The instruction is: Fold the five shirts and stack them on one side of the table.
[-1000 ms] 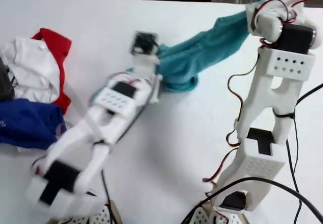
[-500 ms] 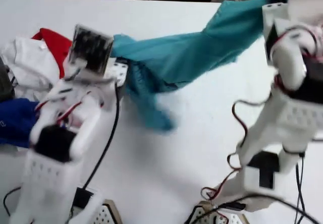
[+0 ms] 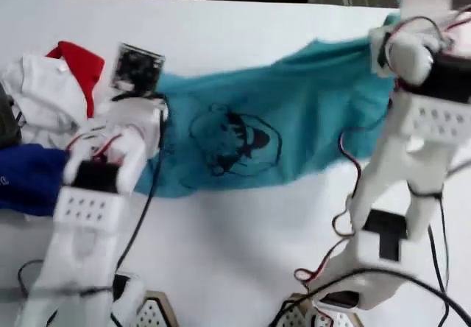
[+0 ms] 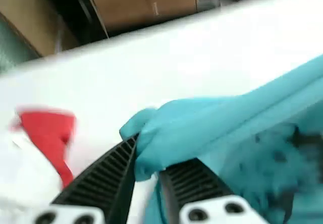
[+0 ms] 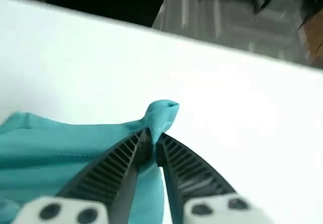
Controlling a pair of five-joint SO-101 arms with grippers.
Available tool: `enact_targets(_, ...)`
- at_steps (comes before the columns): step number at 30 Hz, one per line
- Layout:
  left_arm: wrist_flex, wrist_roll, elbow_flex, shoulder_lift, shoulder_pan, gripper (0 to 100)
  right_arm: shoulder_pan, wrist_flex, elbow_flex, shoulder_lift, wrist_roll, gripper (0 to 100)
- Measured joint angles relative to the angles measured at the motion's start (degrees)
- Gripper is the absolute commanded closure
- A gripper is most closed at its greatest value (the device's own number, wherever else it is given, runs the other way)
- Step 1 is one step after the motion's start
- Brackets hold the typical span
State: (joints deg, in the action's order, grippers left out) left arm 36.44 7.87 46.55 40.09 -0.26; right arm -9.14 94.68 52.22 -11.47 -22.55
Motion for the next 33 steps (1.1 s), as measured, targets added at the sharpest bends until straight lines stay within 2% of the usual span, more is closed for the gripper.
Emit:
enact_targets(4,-3.16,0.00,4.48,-8.44,0.00,97,0.88,0.00,-5.98,-7.91,0.00,97.8)
enact_targets(9,-3.34,0.00,4.75,-19.69,-0.09,97,2.55,-0.09,-14.15,-16.44,-0.26,97.8)
enact_targets(15,-3.34,0.00,4.75,-28.31,-0.09,97,5.36,-0.09,-25.76,-15.30,-10.81,97.7)
enact_targets(22,-2.20,0.00,4.75,-28.75,-0.18,97,7.21,-9.41,-50.02,8.26,-25.67,97.7)
enact_targets(29,7.12,-0.09,-0.18,-29.27,-1.05,97,15.03,-24.70,-85.01,39.03,-25.58,97.7)
enact_targets(33,14.51,-0.18,-5.01,-29.36,-1.32,97,20.75,-31.56,-104.88,48.88,-24.97,97.4)
